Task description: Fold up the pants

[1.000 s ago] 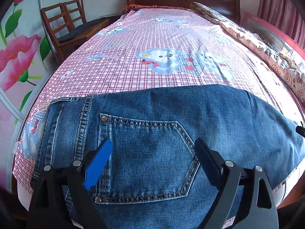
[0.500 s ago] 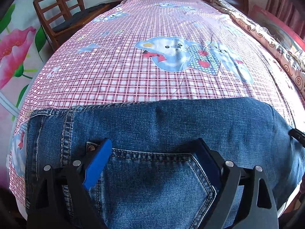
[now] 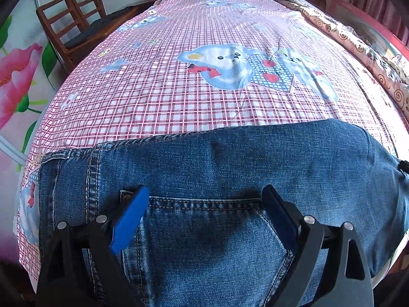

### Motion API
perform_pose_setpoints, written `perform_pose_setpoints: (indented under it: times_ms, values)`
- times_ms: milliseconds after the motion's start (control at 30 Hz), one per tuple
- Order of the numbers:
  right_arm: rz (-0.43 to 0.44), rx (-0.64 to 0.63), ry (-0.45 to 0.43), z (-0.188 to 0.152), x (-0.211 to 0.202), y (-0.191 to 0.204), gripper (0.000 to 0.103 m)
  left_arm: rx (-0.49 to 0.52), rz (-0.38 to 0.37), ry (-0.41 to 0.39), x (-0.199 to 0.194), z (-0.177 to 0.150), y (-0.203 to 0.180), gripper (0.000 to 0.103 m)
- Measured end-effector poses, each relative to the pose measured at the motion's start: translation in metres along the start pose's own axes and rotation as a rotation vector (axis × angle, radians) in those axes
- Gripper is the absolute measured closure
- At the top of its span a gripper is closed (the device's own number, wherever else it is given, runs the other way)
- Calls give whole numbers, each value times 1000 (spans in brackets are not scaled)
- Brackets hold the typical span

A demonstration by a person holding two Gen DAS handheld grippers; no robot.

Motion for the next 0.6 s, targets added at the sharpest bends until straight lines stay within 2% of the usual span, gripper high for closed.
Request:
perform_pose_setpoints:
  times_ms: [100, 200, 367, 400, 467, 567, 600]
  values:
    - [-40, 15, -2, -4, -10, -20, 54, -29, 37, 4, -4, -1, 8, 13]
    - [-63, 35, -13, -6, -23, -35, 54, -62, 33, 6, -8, -4, 18, 13]
    - [-81, 34, -51, -10, -48, -43, 54, -76, 53, 9, -7, -11, 29, 13]
    - [-80, 41, -58, -12, -51, -44, 52, -81, 52, 13, -6, -12, 30, 13]
    - [-84, 50, -54, -17, -51, -48, 48, -83, 47, 24, -2, -14, 32, 13]
    - [-83, 58, 14, -30, -29, -56, 46, -71, 50, 33, 4, -16, 31, 12]
    - [-88, 34, 1, -31, -29, -55, 45, -68, 53, 32, 4, -16, 30, 12]
Point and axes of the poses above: each gripper's, at about its wrist camera, not at the fingertips, and x roughly the way its jaws point, y to its left, z to its top, the point moved 4 cm from there along x, roughly the way its jaws point, and after that the axes turned 13 degrees about z, right-handed, at the moved point
